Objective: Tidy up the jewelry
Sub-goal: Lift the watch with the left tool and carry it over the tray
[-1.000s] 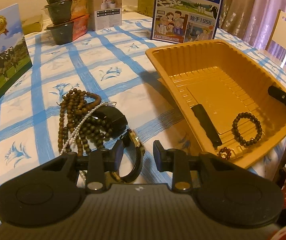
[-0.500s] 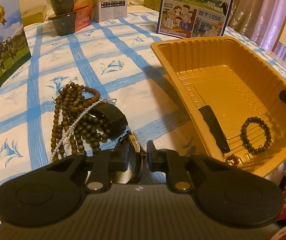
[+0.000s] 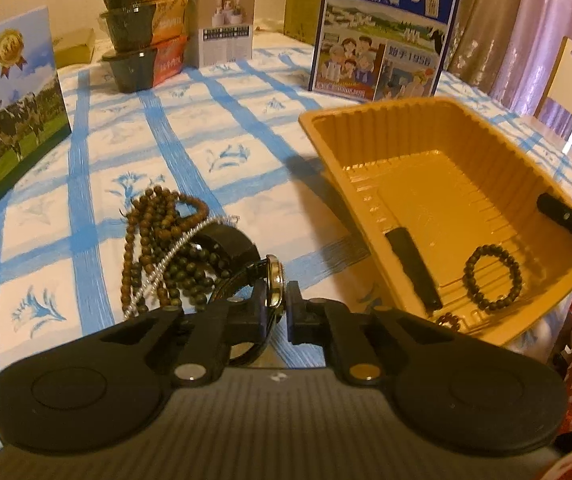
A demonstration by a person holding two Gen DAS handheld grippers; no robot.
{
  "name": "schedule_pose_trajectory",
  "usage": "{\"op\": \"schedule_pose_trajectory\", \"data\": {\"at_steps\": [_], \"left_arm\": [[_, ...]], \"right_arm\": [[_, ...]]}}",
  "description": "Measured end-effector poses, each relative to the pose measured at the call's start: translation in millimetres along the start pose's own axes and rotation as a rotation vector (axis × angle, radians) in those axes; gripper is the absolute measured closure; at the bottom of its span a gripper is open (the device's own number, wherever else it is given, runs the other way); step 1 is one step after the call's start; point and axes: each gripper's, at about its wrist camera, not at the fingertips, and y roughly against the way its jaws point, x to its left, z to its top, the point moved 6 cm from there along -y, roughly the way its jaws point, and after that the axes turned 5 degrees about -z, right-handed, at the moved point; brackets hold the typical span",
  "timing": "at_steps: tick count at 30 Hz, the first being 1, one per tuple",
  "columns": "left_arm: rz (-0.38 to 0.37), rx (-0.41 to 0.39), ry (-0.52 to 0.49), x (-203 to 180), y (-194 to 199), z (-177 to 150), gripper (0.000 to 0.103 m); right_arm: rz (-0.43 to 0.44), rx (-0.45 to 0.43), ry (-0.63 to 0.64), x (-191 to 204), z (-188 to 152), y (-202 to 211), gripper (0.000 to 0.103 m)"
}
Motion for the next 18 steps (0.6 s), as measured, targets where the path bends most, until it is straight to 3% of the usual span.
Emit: {"op": "schedule_pose_trajectory", "data": {"at_steps": [9,18], "left_arm": [[-0.099,-0.073,-0.015,-28.8,19.4,23.8,0.095],[-0.227,-0.069,-0.087,-90.1,-3.6,34.5,0.095]], "right_arm": [[0.000,-0.001,0.001,-0.1,0.4,-0.4,0.097],[0.003,-0.002,0.003,3.2,1.5,0.3,0.097]]}}
